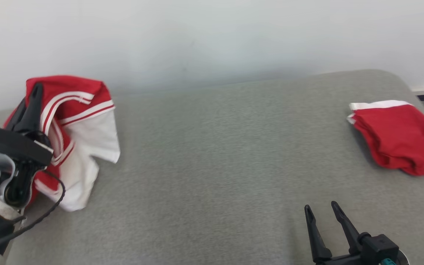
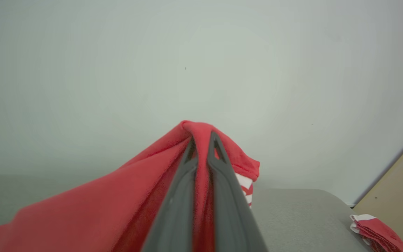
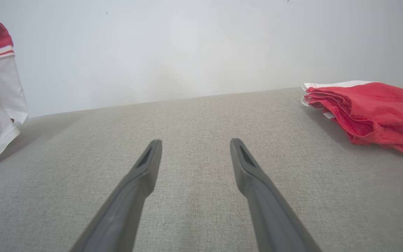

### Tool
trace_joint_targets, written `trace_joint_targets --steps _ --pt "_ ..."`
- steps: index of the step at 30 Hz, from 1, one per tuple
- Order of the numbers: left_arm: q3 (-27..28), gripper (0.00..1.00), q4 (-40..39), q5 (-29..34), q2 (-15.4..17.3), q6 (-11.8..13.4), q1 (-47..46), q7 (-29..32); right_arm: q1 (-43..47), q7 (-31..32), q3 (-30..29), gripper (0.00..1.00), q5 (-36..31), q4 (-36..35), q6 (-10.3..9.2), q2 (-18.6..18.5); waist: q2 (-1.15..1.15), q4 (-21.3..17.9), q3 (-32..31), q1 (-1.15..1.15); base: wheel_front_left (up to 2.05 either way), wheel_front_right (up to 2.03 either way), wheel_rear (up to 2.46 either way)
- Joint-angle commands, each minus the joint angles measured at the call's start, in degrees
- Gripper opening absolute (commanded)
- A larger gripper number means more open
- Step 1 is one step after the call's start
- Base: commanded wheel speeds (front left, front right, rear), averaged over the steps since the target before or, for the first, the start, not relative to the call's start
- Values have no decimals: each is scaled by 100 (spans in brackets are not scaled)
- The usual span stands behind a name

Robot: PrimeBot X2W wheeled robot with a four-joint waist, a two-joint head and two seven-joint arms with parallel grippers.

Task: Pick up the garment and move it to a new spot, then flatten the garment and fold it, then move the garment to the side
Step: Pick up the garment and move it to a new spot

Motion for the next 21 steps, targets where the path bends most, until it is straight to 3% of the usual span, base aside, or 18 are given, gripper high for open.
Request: trace_joint_targets --steps 1,12,21 --pt "32 0 -170 -99 18 30 -53 36 101 -5 -25 100 24 -26 0 -10 0 -589 -400 1 0 0 0" --pt "74 0 -1459 -431 3 356 -94 654 -25 -6 -7 100 64 -29 0 87 0 -1539 -467 1 0 0 0" --pt "45 0 -1925 -433 40 594 -156 850 -49 -5 -26 100 76 -8 0 145 0 -2117 -420 1 0 0 0"
